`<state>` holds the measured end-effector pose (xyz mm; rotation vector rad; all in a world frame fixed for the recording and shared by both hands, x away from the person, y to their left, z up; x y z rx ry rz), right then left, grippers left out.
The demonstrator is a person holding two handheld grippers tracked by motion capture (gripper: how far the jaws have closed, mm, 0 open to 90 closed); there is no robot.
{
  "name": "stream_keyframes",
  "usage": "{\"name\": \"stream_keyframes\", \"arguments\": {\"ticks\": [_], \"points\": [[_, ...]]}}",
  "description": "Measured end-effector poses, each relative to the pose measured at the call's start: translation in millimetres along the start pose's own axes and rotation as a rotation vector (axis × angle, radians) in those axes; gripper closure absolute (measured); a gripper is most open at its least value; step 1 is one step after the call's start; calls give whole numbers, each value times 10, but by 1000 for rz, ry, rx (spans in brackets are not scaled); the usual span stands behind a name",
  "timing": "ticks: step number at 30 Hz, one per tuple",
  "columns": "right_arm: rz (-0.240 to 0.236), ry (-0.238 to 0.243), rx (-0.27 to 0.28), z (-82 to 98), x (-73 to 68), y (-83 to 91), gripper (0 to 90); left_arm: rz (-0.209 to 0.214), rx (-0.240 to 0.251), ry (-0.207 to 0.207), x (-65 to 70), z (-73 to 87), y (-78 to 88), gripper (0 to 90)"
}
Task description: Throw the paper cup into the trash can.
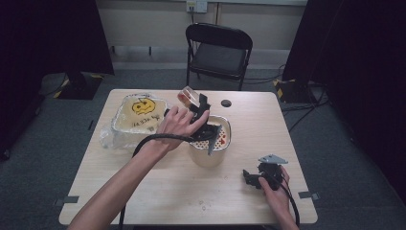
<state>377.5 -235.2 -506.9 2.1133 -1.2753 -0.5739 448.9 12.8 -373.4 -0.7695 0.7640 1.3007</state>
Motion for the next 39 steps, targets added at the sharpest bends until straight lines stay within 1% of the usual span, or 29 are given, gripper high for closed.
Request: {"name": "stream_keyframes", "arguments": {"ticks": [1,3,4,5,6,8,9,11,12,15,16,17,18,19,20,21,22,23,24,25,27,28,30,32,33,34,35,37,39], "points": [[0,1,0,0,1,0,88,0,0,0,0,0,0,406],[0,1,0,0,0,0,88,-23,-9,-72,34,1,-2,406],[0,0,0,0,0,0,88,-31,-8,-94,46,1,-7,406],[0,0,0,0,0,0,88,-31,-8,-94,46,1,-7,408],[0,0,0,0,0,0,88,-50,-14,-147,51,9,1,407],[-1,-1,0,0,0,0,88,-47,-20,-139,25,17,1,407],[0,-1,0,0,0,0,88,-60,-31,-160,12,20,7,407],[-2,0,0,0,0,-1,88,-59,-29,-189,14,17,1,407],[-1,0,0,0,0,-1,88,-72,-39,-227,7,10,5,407],[0,-1,0,0,0,0,88,-70,-42,-238,17,-1,-3,406],[-1,1,0,0,0,0,88,-71,-55,-244,15,-6,0,407],[-1,1,0,0,0,0,88,-61,-37,-240,27,-7,-18,406],[-1,1,0,0,0,0,88,-73,-41,-261,38,-14,-16,407],[-1,1,0,0,0,0,88,-73,-41,-261,38,-14,-16,406],[-1,0,0,0,0,0,88,-73,-44,-294,43,-28,-4,406],[-1,1,0,0,0,0,88,-77,-33,-299,59,-35,1,407],[-1,0,0,0,0,0,88,-94,-31,-352,72,-56,25,407],[-1,1,0,0,0,0,88,-77,-17,-337,82,-66,26,406],[-1,0,0,0,0,0,88,-98,-22,-346,64,-79,38,407],[-1,0,0,0,0,0,88,-105,-23,-344,50,-86,45,407],[-1,0,0,0,0,0,88,-108,-21,-345,44,-91,45,407],[-1,0,0,0,0,0,88,-122,-21,-371,46,-106,46,407],[-1,-2,0,0,-1,0,88,-123,-16,-373,33,-121,51,407],[-1,0,0,0,0,0,88,-118,-14,-354,8,-130,54,407],[-1,-2,0,0,-1,0,88,-133,-22,-369,-3,-129,55,406],[0,2,1,0,1,-2,88,-119,-19,-378,-12,-135,53,406],[0,2,1,0,1,-1,88,-119,-9,-356,-9,-129,50,407],[0,2,1,0,1,-1,88,-120,-15,-362,-15,-129,56,407],[-1,-1,0,0,-1,0,88,-118,-20,-328,-22,-119,62,406]]}}
Point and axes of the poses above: each handheld gripper's, and its own axes: y roughly backward along the jaws, z roughly out of its underside, x roughly to its right, the point moved 1 cm from there along -y, roughly forward along the jaws, and after that the axes turned 6 degrees about -z, right-handed, at the moved point
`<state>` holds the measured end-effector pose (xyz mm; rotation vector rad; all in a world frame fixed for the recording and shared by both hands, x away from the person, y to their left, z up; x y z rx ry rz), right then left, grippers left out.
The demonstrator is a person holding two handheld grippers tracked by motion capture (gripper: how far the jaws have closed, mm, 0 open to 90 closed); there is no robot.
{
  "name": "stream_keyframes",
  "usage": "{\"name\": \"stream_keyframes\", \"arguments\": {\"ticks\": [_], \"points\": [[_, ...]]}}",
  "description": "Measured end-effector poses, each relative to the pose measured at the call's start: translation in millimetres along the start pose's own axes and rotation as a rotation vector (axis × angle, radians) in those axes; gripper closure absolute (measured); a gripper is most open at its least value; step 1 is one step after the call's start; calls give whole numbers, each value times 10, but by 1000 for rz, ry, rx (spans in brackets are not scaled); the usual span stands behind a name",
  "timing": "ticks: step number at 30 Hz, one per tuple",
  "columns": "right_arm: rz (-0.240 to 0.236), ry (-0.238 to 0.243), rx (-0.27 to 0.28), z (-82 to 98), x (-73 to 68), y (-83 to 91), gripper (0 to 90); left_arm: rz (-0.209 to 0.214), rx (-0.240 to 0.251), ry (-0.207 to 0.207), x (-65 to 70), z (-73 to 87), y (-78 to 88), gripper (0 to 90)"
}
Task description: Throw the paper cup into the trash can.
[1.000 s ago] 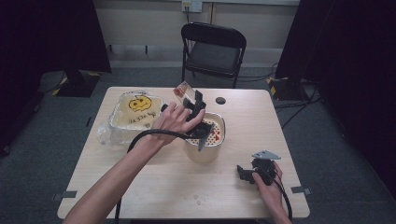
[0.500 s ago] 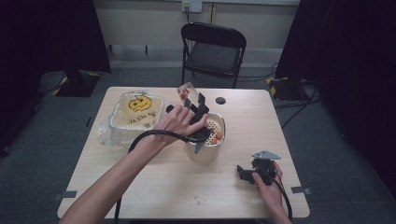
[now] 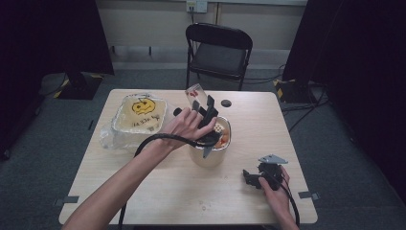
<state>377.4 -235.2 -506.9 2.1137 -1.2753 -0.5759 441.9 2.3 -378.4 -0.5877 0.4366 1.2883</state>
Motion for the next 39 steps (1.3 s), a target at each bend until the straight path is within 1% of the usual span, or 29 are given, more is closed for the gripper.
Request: {"name": "stream_keyframes", "arguments": {"ticks": [1,2,5,6,7,8,9,10,11,12,13,14,15,16,17,20,21,22,24,25,26,27,28,29,31,32,33,36,39], "points": [[0,2,0,0,1,0,88,25,7,43,-1,17,-4,406],[0,2,0,0,1,0,88,25,7,43,-1,17,-4,406],[0,1,0,0,1,-1,88,91,26,184,8,59,-19,406],[0,3,1,0,1,-1,88,115,44,269,21,90,-34,406],[0,1,0,0,1,-1,88,125,47,311,19,113,-36,406],[0,1,0,0,1,0,88,125,47,311,19,113,-36,406],[0,1,0,0,1,0,88,158,45,393,-21,175,-42,406],[0,1,0,0,1,0,88,158,45,393,-21,175,-42,406],[0,0,0,0,0,0,88,213,62,523,-48,231,-39,406],[1,2,0,0,1,0,88,213,62,523,-48,231,-39,407],[1,2,0,0,1,0,88,211,64,573,-57,261,-31,407],[1,1,0,0,1,0,88,230,77,665,-76,309,-23,408],[1,0,0,0,0,0,88,237,88,715,-78,330,-18,408],[1,0,0,0,0,0,88,237,88,715,-78,330,-18,408],[0,2,0,1,2,-1,88,263,99,794,-91,374,-16,408],[-1,4,0,1,3,-1,88,298,133,992,-126,500,-19,406],[-1,2,0,1,2,0,88,319,145,1093,-140,578,-25,407],[-1,2,0,1,2,0,88,319,145,1093,-140,578,-25,410],[-1,2,0,1,2,-1,88,358,175,1260,-138,684,-42,413],[-1,3,0,1,2,-1,88,372,177,1305,-139,719,-45,417],[-1,2,0,1,2,-1,88,402,197,1410,-141,804,-61,418],[-1,3,0,1,2,-1,88,428,213,1482,-144,851,-70,419],[-1,3,0,1,2,-1,88,428,213,1482,-144,851,-70,420],[-1,2,0,1,2,-1,88,460,236,1598,-146,976,-95,420],[-1,3,0,1,2,-1,88,497,255,1741,-128,1097,-121,422],[-1,2,0,1,2,-1,88,505,261,1802,-115,1157,-133,422],[-1,2,0,1,2,-1,88,505,261,1802,-115,1157,-133,424],[-1,3,0,1,2,-1,88,535,279,2010,-50,1363,-157,427],[-1,2,0,1,2,-1,88,560,295,2142,10,1496,-169,427]]}}
Point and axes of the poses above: each handheld gripper's, and its own axes: y roughly backward along the jaws, z roughly out of its underside, x roughly to its right, the point moved 1 cm from there along -y, roughly forward along the jaws, and after that the axes turned 6 degrees about -z, right-handed, at the moved point
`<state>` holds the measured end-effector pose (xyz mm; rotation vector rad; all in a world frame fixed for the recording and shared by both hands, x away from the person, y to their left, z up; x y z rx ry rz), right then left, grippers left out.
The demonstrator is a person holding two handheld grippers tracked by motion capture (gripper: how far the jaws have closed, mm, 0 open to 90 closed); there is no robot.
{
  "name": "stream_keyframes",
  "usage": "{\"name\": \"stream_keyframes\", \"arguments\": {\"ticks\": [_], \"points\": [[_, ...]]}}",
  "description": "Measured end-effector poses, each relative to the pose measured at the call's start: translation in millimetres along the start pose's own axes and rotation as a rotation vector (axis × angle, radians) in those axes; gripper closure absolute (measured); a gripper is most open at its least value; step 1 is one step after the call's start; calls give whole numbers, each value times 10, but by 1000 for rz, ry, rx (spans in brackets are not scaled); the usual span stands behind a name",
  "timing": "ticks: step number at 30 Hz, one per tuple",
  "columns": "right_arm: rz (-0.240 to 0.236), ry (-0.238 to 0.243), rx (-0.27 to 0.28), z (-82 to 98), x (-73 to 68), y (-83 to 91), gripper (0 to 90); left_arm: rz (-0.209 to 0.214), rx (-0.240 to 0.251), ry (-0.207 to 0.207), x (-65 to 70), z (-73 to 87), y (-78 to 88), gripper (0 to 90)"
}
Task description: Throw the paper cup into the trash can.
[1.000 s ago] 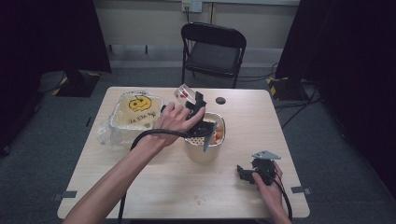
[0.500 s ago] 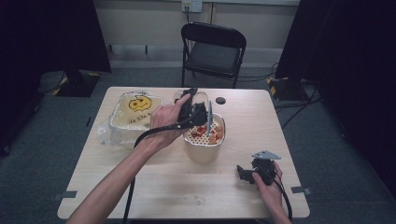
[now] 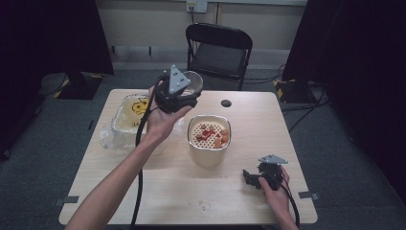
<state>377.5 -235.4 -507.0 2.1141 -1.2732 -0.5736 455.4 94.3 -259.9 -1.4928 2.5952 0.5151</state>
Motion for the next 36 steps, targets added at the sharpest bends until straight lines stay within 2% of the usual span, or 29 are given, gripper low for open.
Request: {"name": "stream_keyframes", "arguments": {"ticks": [2,3,4,6,8,11,14,15,16,18,19,20,22,23,24,25,26,29,33,36], "points": [[0,0,0,0,0,0,88,11,10,63,-83,-8,20,426],[0,0,0,0,0,0,88,11,10,63,-83,-8,20,426],[0,0,0,0,0,0,88,25,9,94,-150,-9,33,426],[0,0,0,0,0,0,88,38,13,121,-218,-16,50,417],[0,0,0,0,0,0,88,36,19,181,-327,-5,68,414],[0,0,0,0,0,0,88,24,4,193,-411,24,70,414],[0,0,0,0,0,0,88,27,-7,252,-544,85,101,414],[0,0,0,0,0,0,88,27,-7,252,-544,85,101,414],[0,0,0,0,0,0,88,8,-16,251,-613,106,131,414],[0,0,0,0,0,0,88,4,-16,271,-697,127,167,411],[0,0,0,0,0,0,88,-15,-23,262,-746,140,191,410],[0,0,0,0,0,0,88,-15,-23,262,-746,140,191,410],[0,0,0,0,0,0,88,-47,-45,240,-848,184,228,408],[0,0,0,0,0,0,88,-47,-45,240,-848,184,228,407],[0,0,0,0,0,0,88,-62,-55,248,-939,225,258,406],[0,0,0,0,0,0,88,-62,-55,248,-939,225,258,404],[0,0,0,0,0,0,88,-83,-74,232,-997,259,272,404],[0,1,0,0,0,0,88,-105,-115,228,-1112,360,290,398],[0,0,0,0,0,0,88,-122,-125,247,-1211,450,306,380],[0,1,0,0,0,0,88,-168,-164,256,-1311,577,283,352]]}}
Point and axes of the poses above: each handheld gripper's, and its own axes: y roughly backward along the jaws, z roughly out of its underside, x roughly to its right, the point moved 1 cm from there along -y, roughly forward along the jaws, and after that the axes turned 6 degrees about -z, right-handed, at the moved point
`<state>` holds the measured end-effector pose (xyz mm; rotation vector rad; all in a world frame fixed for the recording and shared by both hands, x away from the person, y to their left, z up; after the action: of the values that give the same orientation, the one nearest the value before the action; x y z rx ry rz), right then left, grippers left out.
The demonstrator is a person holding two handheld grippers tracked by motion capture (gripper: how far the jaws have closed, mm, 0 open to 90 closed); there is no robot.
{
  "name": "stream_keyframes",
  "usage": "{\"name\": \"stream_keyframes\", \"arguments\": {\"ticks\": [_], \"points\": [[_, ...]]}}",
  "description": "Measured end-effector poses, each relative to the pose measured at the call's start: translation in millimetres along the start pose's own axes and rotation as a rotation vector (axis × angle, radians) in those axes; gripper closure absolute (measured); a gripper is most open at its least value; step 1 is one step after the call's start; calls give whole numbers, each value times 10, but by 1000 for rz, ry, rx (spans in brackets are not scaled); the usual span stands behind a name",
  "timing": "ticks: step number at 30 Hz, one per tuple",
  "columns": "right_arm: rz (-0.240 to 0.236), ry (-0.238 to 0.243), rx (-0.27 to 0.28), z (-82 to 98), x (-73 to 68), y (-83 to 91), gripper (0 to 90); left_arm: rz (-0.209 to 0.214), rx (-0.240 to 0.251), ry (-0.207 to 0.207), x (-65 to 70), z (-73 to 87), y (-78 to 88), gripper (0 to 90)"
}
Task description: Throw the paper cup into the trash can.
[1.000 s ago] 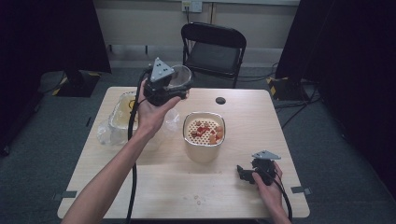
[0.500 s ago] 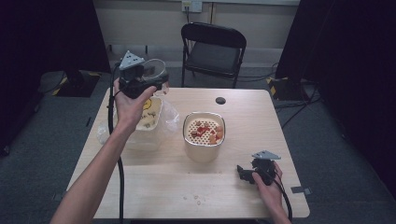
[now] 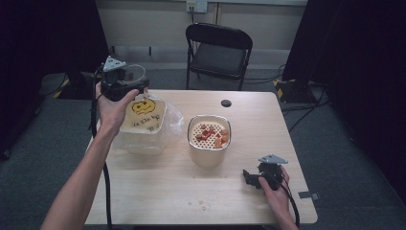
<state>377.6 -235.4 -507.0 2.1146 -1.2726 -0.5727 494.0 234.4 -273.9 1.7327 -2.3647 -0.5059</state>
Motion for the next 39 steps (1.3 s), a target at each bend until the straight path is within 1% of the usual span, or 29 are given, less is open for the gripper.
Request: {"name": "stream_keyframes", "arguments": {"ticks": [1,2,3,5,6,7,9,10,12,15,17,19,20,23,25,26,27,28,29,30,31,32,33,34,35,36,37,38,39], "points": [[0,0,0,0,0,0,88,0,0,0,0,0,0,343],[0,0,0,0,0,0,88,-14,-10,-4,-19,35,-27,343],[0,-1,0,0,-1,0,88,-12,-16,12,-51,84,-58,330],[0,0,0,0,0,0,88,-12,-24,17,-69,107,-73,296],[0,0,0,0,0,0,88,3,-35,27,-104,146,-107,267],[0,0,0,0,0,0,88,-11,-49,28,-118,160,-119,237],[0,0,0,0,0,0,88,-14,-46,30,-133,172,-126,156],[0,-1,0,0,0,0,88,-5,-46,37,-151,182,-134,162],[0,0,0,0,0,0,88,-17,-55,21,-156,194,-140,160],[0,0,0,0,0,0,88,-17,-57,17,-151,208,-140,162],[0,-1,0,0,-1,0,88,-6,-54,27,-140,225,-132,174],[0,0,0,0,0,0,88,5,-48,25,-128,230,-121,196],[0,0,0,0,0,0,88,-1,-51,13,-119,232,-110,209],[0,0,0,0,0,0,88,1,-42,14,-92,239,-83,229],[0,0,0,0,0,0,88,22,-36,-2,-37,257,-34,262],[0,0,0,0,0,0,88,30,-47,-8,-15,259,-22,264],[0,0,0,0,0,0,88,30,-47,-8,-15,259,-22,264],[0,0,0,0,0,0,88,42,-46,-12,18,262,-1,264],[0,0,0,0,0,0,88,52,-31,-18,73,268,43,265],[0,0,0,0,0,0,88,51,-24,-10,110,280,67,268],[0,0,0,0,0,0,88,51,-24,-10,110,280,67,271],[0,0,0,0,0,0,88,54,-29,-8,159,298,97,271],[0,-1,0,0,0,0,88,75,-23,-11,230,327,142,272],[0,0,0,0,0,0,88,73,-19,-23,280,352,177,276],[0,0,0,0,0,0,88,73,-19,-23,280,352,177,278],[0,0,0,0,0,0,88,80,-16,-28,317,375,202,278],[0,0,0,0,0,0,88,103,-23,-39,378,417,232,278],[0,0,0,0,0,0,88,104,-34,-54,414,440,248,278],[0,0,0,0,0,0,88,114,-35,-54,444,464,263,278]]}}
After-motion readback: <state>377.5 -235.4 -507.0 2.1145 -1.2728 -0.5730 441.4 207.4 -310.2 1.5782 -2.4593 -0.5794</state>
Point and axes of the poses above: each handheld gripper's, and its own axes: y roughly backward along the jaws, z roughly out of its underside, x roughly to its right, the point moved 1 cm from there along -y, roughly forward along the jaws, and after that the axes turned 6 degrees about -z, right-handed, at the moved point
